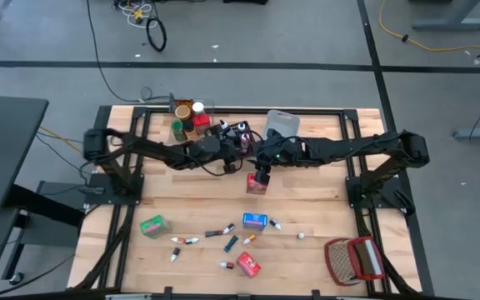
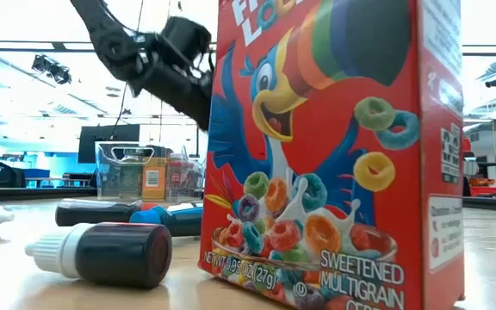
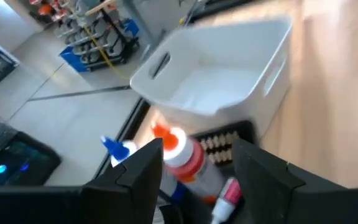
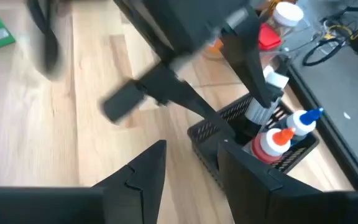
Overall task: Pick & Place Kitchen Items
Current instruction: Put the red food coloring bottle into the black bin
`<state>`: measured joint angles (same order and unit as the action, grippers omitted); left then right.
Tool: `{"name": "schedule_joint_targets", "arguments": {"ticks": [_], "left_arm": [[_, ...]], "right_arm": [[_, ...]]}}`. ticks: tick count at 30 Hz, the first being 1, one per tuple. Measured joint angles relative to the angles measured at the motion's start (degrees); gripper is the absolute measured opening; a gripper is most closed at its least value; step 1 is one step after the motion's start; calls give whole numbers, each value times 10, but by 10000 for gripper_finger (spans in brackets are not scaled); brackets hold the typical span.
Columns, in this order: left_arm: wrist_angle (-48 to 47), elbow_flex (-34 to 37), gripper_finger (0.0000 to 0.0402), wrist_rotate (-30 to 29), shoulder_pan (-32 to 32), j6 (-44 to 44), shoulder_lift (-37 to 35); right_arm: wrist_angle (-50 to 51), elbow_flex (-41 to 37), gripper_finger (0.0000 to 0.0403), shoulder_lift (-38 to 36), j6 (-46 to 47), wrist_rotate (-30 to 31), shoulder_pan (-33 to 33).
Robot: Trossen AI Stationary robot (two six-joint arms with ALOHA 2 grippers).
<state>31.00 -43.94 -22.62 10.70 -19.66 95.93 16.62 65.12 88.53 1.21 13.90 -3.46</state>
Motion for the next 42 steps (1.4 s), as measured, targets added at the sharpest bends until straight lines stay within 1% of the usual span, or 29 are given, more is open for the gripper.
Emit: {"name": "schedule_joint_targets", "arguments": {"ticks": [4,7,11,13,16,18,19,23,25,29,32,35,39,42], "left_arm": [[-83,0,195,28,-18,42,-88],[-170,0,191,70,-31,61,-158],[-280,0,188,139,-52,105,-239],[-330,0,187,189,-63,139,-271],[-376,0,187,262,-83,204,-305],[-399,0,187,291,-100,244,-318],[-411,0,187,297,-110,260,-322],[-434,1,187,295,-156,309,-323],[-429,8,187,294,-184,327,-320],[-423,31,187,270,-253,330,-303],[-354,56,188,234,-308,341,-281],[-289,68,191,192,-356,357,-242],[-253,68,206,121,-401,356,-192],[-232,68,226,97,-418,372,-150]], "right_arm": [[-1,0,155,0,0,1,3],[-3,0,155,0,2,1,5],[-3,0,155,0,14,1,6],[-3,0,155,0,14,1,7],[-3,0,155,0,14,2,7],[-5,0,155,0,14,2,7],[-6,0,155,0,14,2,7],[-13,0,155,0,9,2,7],[-14,0,155,0,8,2,7],[-14,0,155,0,12,2,7],[-15,0,155,0,13,2,7],[-17,0,155,0,13,2,7],[-21,0,155,5,13,1,7],[-25,0,155,11,13,2,10]]}}
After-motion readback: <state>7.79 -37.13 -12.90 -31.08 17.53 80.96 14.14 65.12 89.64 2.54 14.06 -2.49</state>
